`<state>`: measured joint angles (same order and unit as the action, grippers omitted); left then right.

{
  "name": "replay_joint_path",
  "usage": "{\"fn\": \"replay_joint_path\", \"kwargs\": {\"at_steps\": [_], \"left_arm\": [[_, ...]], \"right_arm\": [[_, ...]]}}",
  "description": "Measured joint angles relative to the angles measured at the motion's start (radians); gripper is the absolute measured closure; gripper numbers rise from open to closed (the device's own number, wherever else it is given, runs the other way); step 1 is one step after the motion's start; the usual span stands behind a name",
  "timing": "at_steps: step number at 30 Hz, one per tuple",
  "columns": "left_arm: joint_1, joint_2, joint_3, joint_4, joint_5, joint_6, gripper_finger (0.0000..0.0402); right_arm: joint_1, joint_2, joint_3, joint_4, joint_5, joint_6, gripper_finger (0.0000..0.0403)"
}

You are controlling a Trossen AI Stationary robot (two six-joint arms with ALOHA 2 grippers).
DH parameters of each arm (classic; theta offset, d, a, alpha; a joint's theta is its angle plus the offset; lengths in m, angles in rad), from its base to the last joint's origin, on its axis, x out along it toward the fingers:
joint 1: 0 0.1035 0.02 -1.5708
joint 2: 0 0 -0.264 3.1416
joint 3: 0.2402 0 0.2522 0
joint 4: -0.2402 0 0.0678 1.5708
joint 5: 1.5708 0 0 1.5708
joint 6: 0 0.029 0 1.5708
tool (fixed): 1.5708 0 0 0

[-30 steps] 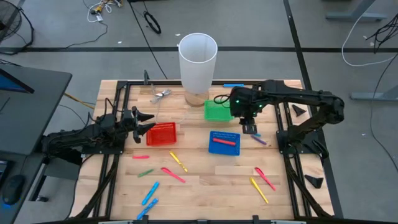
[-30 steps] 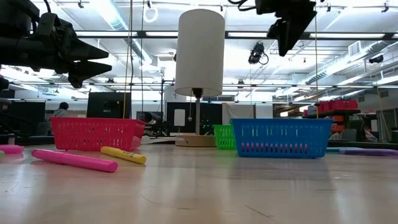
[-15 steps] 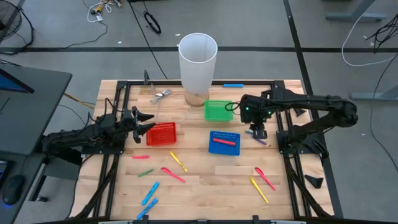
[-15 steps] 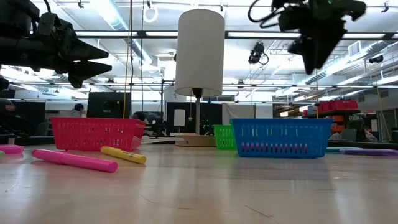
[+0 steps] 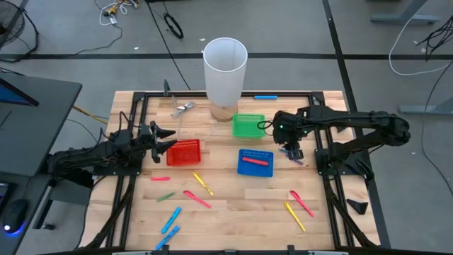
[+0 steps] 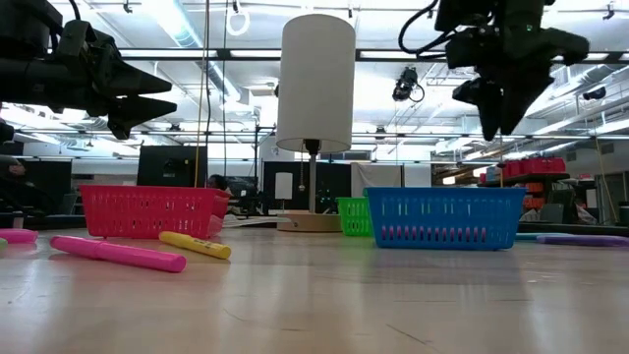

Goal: Pick & Place Markers
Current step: Put the top blue highlighter into the blue bin

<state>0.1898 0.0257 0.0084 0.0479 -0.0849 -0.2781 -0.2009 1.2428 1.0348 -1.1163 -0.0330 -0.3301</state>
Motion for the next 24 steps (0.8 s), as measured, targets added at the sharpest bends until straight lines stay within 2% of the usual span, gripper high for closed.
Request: {"fn": "replay_joint_path", "kwargs": {"at_steps": [9, 20, 24], "left_arm": [[0.0, 0.0, 0.0, 0.0, 0.0, 0.0, 0.017], [0.0, 0.0, 0.0, 0.0, 0.0, 0.0, 0.017], [0.0, 0.0, 0.0, 0.0, 0.0, 0.0, 0.017]], "right_arm": [[-0.141, 0.076, 0.0, 0.081, 0.157, -0.181, 0.0248], [-0.363, 0.18, 0.004, 0.275, 0.25, -0.393, 0.0248], [-0.439, 0.249, 0.065, 0.292, 0.254, -0.449, 0.0248]]}}
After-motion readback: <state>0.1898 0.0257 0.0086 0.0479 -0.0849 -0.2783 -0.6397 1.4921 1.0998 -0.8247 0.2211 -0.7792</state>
